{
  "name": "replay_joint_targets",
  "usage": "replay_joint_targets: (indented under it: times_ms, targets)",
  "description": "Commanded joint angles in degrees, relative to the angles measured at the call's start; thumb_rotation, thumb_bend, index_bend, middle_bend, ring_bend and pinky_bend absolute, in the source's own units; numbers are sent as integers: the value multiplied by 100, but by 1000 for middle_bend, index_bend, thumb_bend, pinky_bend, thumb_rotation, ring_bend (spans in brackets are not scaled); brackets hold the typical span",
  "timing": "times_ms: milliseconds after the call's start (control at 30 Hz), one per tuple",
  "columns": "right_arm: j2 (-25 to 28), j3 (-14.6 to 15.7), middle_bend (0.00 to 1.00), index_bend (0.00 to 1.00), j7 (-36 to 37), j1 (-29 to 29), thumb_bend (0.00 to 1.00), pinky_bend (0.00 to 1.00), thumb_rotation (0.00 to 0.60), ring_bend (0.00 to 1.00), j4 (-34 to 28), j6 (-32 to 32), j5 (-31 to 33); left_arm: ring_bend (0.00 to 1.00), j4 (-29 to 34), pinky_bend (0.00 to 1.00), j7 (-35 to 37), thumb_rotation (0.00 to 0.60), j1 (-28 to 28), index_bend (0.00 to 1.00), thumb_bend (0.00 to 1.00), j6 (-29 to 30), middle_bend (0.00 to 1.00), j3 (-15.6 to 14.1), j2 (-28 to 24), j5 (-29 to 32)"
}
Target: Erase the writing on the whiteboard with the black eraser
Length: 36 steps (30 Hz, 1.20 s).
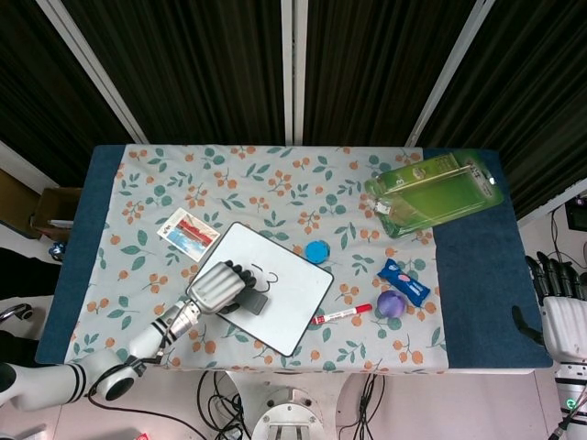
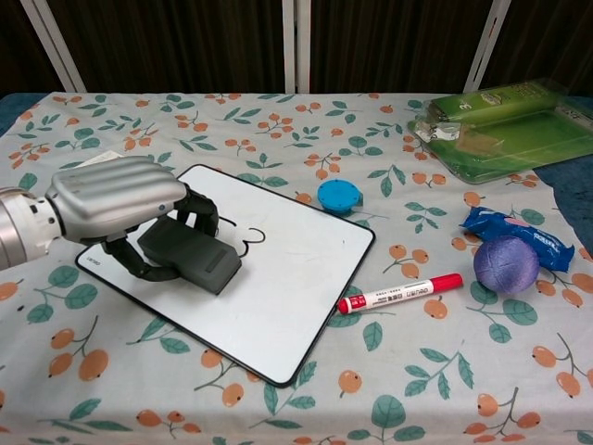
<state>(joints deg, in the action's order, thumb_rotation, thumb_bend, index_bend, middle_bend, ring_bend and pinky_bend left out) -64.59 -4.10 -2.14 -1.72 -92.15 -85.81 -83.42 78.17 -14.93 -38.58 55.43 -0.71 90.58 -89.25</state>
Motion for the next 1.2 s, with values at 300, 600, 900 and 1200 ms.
replay_joint_targets:
  times_ms: [300,600,900,1200]
  targets:
    - [6,-4,0,0,-65,-6,289,0,600,0,-47,2,-5,581,-425,571,276,600,-106,772,402,-163,661,140,160,218]
    - [22,7,0,0,-75,-31,290,0,600,0,-74,22,-59,581,-811,571,483,600,-323,772,402,-383,661,288,378,341]
    - [52,-18,0,0,-68,-39,291,0,600,0,-102,47,3,584,-1223,573,695,600,-526,774,402,-447,662,409,648,362]
    - [83,-24,0,0,-37,-20,291,0,600,0,-83,43,46,584,-1753,574,928,600,-838,774,405,-619,663,590,894,414]
